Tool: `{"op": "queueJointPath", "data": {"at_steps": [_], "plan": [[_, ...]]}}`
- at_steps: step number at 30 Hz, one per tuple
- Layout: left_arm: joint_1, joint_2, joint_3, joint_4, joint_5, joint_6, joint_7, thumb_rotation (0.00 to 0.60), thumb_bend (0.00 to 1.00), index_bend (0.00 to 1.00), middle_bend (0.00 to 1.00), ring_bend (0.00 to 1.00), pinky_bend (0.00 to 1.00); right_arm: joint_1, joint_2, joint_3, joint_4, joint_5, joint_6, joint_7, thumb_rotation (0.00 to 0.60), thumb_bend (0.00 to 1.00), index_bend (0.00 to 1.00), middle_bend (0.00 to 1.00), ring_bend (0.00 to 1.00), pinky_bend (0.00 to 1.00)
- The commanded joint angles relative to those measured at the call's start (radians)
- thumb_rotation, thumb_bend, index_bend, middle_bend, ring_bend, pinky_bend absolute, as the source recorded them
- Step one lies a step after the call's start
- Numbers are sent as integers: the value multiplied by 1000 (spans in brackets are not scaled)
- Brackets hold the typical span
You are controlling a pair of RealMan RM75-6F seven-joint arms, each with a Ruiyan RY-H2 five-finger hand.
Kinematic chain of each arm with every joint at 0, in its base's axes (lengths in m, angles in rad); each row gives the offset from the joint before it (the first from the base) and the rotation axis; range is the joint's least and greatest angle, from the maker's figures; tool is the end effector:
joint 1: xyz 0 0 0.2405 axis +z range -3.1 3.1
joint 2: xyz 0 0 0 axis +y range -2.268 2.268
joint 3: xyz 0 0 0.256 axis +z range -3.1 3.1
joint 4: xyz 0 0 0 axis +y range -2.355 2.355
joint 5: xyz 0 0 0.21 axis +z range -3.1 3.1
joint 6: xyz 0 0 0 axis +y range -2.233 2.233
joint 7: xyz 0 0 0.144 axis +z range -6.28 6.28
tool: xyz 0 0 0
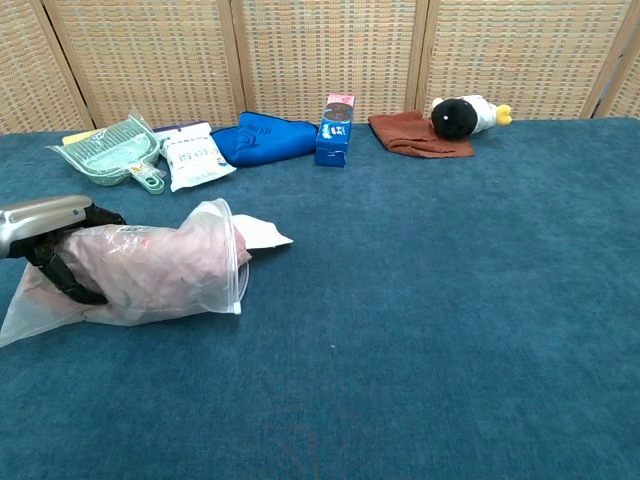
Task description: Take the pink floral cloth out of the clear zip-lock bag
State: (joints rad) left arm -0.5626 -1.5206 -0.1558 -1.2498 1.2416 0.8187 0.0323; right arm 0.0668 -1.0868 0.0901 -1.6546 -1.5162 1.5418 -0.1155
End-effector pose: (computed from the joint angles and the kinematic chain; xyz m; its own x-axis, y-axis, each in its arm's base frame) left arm -0.2611 0.3326 -0.0029 0.3616 0.4007 0.8418 0.9321 -0.1755 -0.3169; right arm -0.2993 -0.1828 0.1776 0.4862 0.0876 0.8695 -0.8726 -0.0047 0.4884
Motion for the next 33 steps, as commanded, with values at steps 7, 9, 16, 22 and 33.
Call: {"op": "queueJointPath", "data": {"at_steps": [7,9,16,22,33], "plan": [[-6,-34,-18,60,165,134,-335,600,178,633,578,480,530,38,50,-9,-43,-24,-71,69,600,0,0,0,0,0],[-7,-40,-24,59,199,177,-423,600,177,637,578,480,530,56,72,-6,-57,-33,-96,119,600,0,0,0,0,0],[-55,-111,-46,125,333,349,-630,600,177,648,579,480,530,144,206,19,-139,-48,-218,374,600,13,90,0,0,0],[-132,-162,-85,132,356,364,-630,600,178,655,579,480,530,213,284,63,-199,-39,-287,492,600,73,183,0,0,0],[-271,-293,-172,144,284,303,-553,600,177,663,586,485,530,312,325,128,-307,-8,-358,555,600,144,248,0,0,0]]}}
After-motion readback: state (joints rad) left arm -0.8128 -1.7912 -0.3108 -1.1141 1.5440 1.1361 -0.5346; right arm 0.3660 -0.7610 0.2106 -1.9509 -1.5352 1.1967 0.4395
